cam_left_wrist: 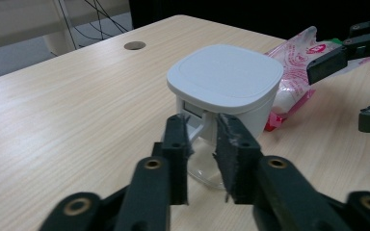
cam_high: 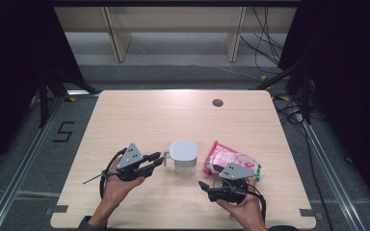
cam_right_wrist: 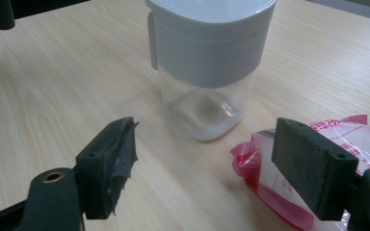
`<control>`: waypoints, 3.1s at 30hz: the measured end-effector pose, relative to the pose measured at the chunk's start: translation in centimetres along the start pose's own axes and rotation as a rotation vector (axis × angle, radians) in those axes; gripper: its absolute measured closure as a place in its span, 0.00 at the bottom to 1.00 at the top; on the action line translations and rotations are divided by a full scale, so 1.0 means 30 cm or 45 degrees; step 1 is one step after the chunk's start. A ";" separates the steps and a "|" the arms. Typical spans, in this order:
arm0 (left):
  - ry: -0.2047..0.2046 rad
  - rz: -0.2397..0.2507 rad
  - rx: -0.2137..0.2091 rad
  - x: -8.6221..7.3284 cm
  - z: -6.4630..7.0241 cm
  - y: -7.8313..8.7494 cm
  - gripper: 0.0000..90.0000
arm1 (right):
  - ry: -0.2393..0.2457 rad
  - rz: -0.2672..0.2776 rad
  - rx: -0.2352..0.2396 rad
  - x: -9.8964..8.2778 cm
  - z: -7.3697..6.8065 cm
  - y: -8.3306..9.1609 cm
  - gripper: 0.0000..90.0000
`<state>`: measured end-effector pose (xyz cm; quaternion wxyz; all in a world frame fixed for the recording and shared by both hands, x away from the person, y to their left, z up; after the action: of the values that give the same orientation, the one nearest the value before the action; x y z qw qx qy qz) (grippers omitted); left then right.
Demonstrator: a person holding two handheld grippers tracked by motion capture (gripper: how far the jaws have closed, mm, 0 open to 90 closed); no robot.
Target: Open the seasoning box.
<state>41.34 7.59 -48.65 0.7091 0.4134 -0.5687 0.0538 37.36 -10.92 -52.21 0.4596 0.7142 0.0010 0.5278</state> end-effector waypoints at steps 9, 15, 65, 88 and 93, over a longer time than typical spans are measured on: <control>-0.051 0.062 0.024 0.076 0.000 -0.002 0.99 | -0.042 0.007 -0.008 0.008 -0.012 0.003 0.28; -0.005 0.080 -0.012 0.105 -0.006 -0.030 0.99 | 0.013 0.043 -0.016 0.019 0.000 0.003 0.28; 0.009 0.046 0.009 0.086 -0.026 -0.099 0.99 | 0.046 0.103 -0.087 0.099 0.041 -0.015 0.88; 0.002 0.050 0.023 0.080 -0.033 -0.098 0.99 | 0.040 0.098 -0.085 0.159 0.056 -0.056 1.00; -0.006 0.057 0.021 0.079 -0.039 -0.099 0.99 | 0.064 0.090 -0.086 0.168 0.055 -0.055 1.00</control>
<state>44.68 5.47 -48.20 0.7031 0.4065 -0.5788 0.0733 41.63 -8.58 -49.54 0.4642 0.6845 -0.0304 0.5614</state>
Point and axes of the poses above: each handheld gripper's, and its own axes: y roughly backward along the jaws, x roughly out of its top, z roughly to its right, the point moved 10 cm from there along -y, roughly forward along the jaws, and after that the axes turned 10 degrees about -z, right-handed, at the moved point
